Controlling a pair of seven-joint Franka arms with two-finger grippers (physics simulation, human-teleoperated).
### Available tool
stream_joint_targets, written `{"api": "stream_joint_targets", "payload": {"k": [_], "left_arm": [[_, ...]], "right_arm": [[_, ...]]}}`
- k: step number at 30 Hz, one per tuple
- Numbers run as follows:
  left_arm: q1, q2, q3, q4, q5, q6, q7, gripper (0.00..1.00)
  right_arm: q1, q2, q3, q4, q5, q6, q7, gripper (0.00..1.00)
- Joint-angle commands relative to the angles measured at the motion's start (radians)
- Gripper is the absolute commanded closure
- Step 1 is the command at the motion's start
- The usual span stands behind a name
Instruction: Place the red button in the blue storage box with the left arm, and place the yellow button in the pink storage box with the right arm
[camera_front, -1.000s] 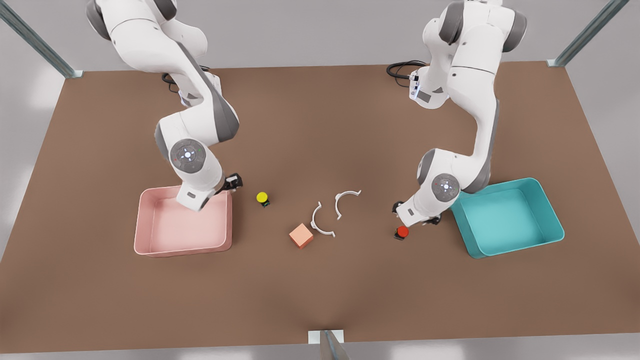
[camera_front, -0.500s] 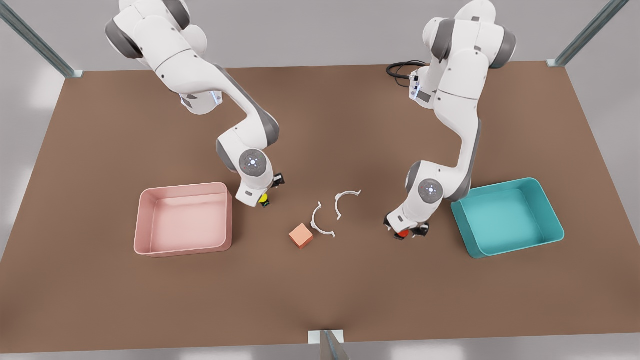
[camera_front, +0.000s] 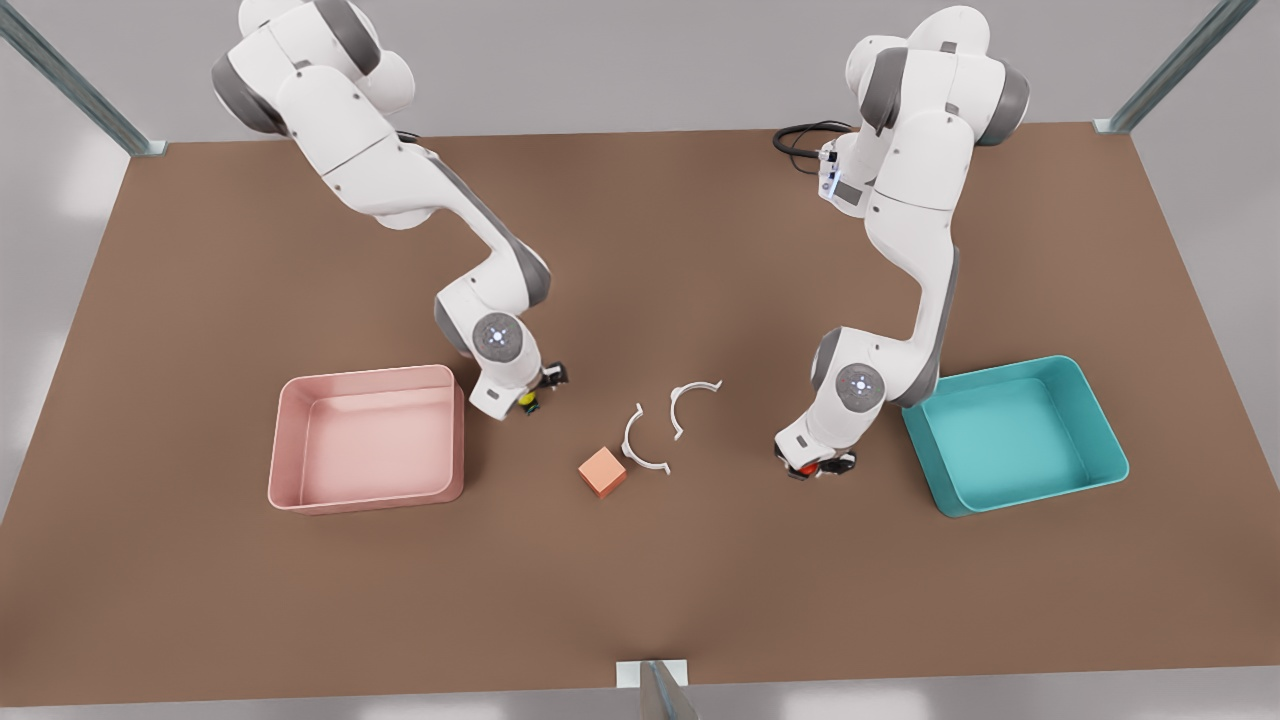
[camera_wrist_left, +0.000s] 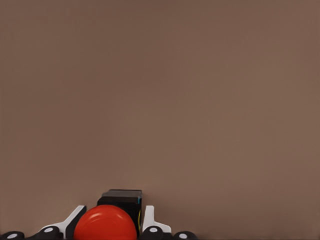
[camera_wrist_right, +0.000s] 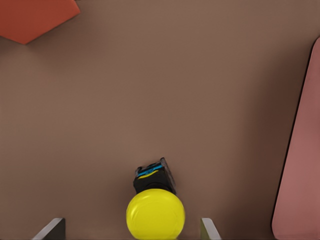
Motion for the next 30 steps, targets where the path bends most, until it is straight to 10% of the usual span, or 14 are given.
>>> {"api": "stream_joint_targets", "payload": {"k": [1, 5, 21, 22, 24, 30], "left_arm": [[0.000, -0.001, 0.000, 0.000, 0.001, 0.002, -0.006, 0.36], [0.006, -0.019, 0.000, 0.000, 0.001, -0.004, -0.008, 0.47], [0.465, -0.295, 0.000, 0.004, -0.040, -0.441, 0.731, 0.48], [0.485, -0.292, 0.002, 0.003, -0.040, -0.447, 0.770, 0.44], [0.500, -0.275, 0.002, 0.001, -0.040, -0.453, 0.790, 0.00], [0.497, -0.286, -0.001, 0.043, -0.051, -0.541, 0.748, 0.00]], "right_arm": [[-0.005, -0.004, 0.001, -0.009, -0.001, 0.051, 0.064, 0.00], [-0.007, 0.014, 0.000, -0.025, -0.001, 0.105, 0.060, 0.18], [-0.022, 0.088, -0.008, -0.055, -0.038, 0.180, 0.048, 0.33], [-0.022, 0.088, -0.008, -0.055, -0.038, 0.180, 0.048, 0.33], [-0.022, 0.088, -0.008, -0.055, -0.046, 0.180, 0.048, 0.44], [-0.024, 0.022, -0.004, -0.049, -0.046, 0.134, 0.049, 0.61]]}}
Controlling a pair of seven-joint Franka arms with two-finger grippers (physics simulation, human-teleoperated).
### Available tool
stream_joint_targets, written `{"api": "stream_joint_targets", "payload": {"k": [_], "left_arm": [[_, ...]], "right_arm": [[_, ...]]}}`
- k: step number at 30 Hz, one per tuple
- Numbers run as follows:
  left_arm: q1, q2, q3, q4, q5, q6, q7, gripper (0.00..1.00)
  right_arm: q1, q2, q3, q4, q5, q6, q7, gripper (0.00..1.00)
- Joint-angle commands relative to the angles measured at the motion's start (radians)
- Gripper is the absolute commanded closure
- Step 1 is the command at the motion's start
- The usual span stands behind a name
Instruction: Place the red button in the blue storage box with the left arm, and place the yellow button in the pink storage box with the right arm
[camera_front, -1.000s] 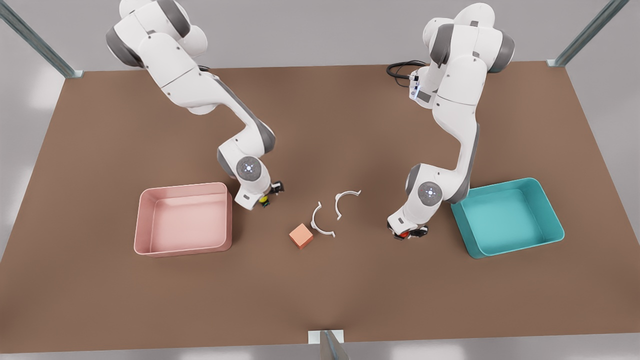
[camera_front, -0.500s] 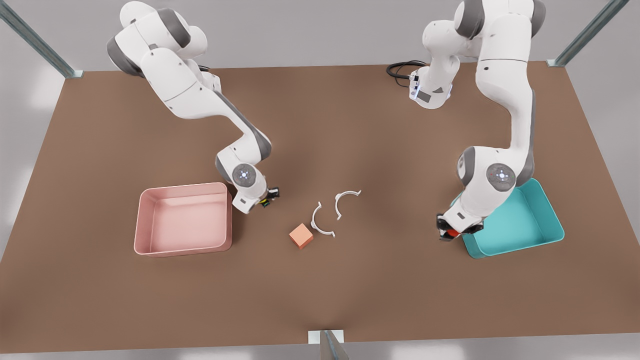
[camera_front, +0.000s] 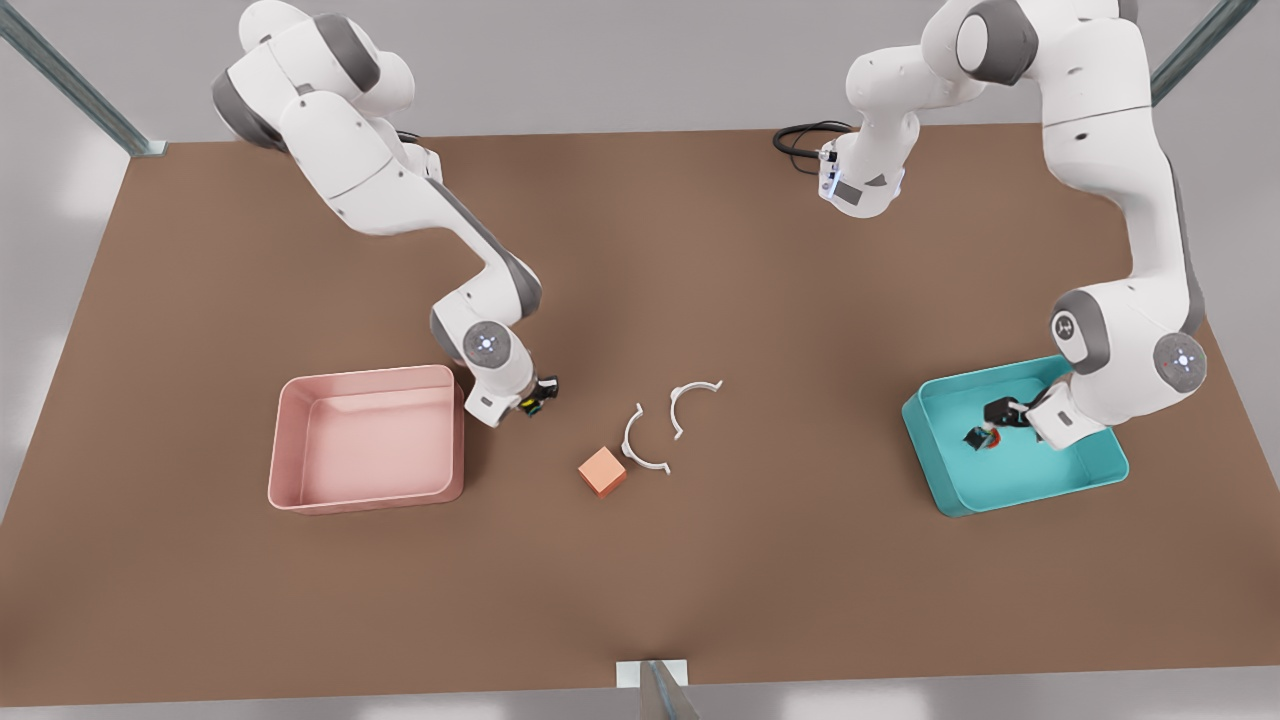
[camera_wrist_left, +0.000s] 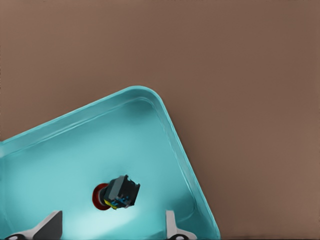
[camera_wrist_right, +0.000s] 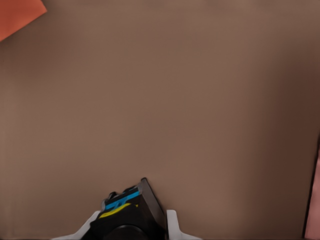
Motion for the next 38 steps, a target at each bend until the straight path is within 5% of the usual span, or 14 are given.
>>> {"api": "stream_joint_targets", "payload": {"k": [1, 6, 11, 18, 21, 22, 25, 27, 30, 32, 34, 38], "left_arm": [[-0.006, -0.013, -0.002, 0.039, -0.034, -0.109, 0.236, 0.00], [-0.089, -0.023, -0.014, 0.377, -0.066, -0.344, -0.377, 0.00], [-0.132, -0.283, -0.008, 0.317, -0.005, -0.516, -0.477, 0.00], [-0.147, -0.231, -0.010, 0.339, 0.037, -0.507, -0.469, 0.00], [-0.147, -0.186, -0.008, 0.380, 0.037, -0.507, -0.476, 0.00], [-0.147, -0.186, -0.008, 0.380, 0.037, -0.508, -0.476, 0.00], [-0.147, -0.188, -0.010, 0.380, 0.037, -0.511, -0.476, 0.00], [-0.149, -0.188, -0.010, 0.380, 0.037, -0.513, -0.476, 0.00], [-0.147, -0.188, -0.010, 0.380, 0.037, -0.513, -0.474, 0.00], [-0.149, -0.188, -0.010, 0.380, 0.037, -0.513, -0.474, 0.00], [-0.147, -0.189, -0.010, 0.380, 0.037, -0.514, -0.474, 0.00], [-0.149, -0.188, -0.010, 0.380, 0.037, -0.514, -0.476, 0.00]], "right_arm": [[0.000, -0.047, 0.001, 0.002, -0.016, -0.051, 0.024, 0.61], [-0.139, -0.208, 0.004, 0.056, -0.015, -0.204, -0.077, 0.60], [-0.290, -0.216, 0.000, 0.099, -0.013, -0.207, -0.243, 0.60], [-0.439, -0.081, -0.008, 0.097, -0.016, -0.187, -0.325, 0.55], [-0.448, -0.070, -0.009, 0.097, -0.022, -0.167, -0.322, 0.09], [-0.445, -0.072, -0.008, 0.102, -0.022, -0.169, -0.315, 0.02], [-0.437, -0.104, 0.008, 0.232, -0.022, -0.286, -0.320, 0.00], [-0.437, -0.134, 0.060, 0.461, -0.016, -0.559, -0.315, 0.00], [-0.282, -0.434, -0.209, 0.314, 0.080, -0.580, -0.418, 0.00], [-0.284, -0.480, -0.229, 0.396, 0.082, -0.776, -0.476, 0.00], [-0.278, -0.346, -0.224, 0.600, 0.083, -0.933, -0.473, 0.00], [-0.252, -0.303, -0.223, 0.637, 0.087, -0.910, -0.476, 0.00]]}}
